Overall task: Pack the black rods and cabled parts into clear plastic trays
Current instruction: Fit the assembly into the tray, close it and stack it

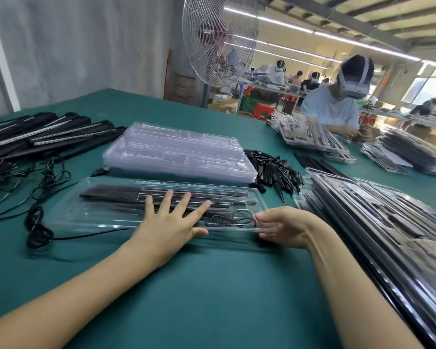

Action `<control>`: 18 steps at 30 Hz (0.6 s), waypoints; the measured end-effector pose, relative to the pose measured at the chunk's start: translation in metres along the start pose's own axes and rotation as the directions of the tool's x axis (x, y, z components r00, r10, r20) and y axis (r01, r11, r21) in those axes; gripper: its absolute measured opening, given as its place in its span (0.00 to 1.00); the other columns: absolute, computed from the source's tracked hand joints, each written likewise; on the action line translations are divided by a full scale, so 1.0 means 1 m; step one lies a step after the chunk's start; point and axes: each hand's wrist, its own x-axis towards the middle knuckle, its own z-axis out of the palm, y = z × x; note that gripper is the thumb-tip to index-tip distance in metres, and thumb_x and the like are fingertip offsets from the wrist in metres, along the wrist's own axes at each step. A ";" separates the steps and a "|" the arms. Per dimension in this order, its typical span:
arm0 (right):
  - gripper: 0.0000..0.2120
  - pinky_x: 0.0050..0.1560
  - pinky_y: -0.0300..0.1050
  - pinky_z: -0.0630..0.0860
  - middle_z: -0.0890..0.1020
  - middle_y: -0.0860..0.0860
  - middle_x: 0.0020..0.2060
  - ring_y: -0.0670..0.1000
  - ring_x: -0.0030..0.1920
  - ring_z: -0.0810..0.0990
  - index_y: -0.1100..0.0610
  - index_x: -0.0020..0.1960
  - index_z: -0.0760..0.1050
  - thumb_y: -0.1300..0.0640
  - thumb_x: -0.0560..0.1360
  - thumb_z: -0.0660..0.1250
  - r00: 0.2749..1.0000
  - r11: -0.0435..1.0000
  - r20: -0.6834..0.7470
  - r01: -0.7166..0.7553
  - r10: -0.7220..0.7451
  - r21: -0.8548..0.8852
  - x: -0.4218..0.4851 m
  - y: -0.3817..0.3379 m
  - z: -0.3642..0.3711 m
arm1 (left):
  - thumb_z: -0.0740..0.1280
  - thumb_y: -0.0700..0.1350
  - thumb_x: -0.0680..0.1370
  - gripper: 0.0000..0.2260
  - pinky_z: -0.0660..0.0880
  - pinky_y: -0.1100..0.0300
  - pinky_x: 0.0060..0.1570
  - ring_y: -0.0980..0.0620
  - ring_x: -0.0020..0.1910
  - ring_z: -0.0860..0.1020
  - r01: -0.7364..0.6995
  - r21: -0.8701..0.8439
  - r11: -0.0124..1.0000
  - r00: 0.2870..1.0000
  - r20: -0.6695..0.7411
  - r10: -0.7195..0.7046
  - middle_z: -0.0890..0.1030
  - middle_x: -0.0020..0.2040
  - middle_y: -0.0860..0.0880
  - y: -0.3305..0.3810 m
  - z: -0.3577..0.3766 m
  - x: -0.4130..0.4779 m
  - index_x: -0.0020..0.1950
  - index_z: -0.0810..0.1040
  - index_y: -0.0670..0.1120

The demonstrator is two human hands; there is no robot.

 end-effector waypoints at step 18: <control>0.14 0.21 0.36 0.71 0.73 0.56 0.27 0.45 0.16 0.71 0.64 0.35 0.69 0.68 0.79 0.58 0.970 0.969 -0.211 0.069 -0.121 -0.238 0.007 0.004 0.027 | 0.42 0.67 0.76 0.31 0.48 0.32 0.68 0.37 0.76 0.46 -0.004 0.040 0.999 1.000 0.030 0.003 0.43 0.79 0.46 -0.006 -0.006 0.001 0.69 0.26 0.59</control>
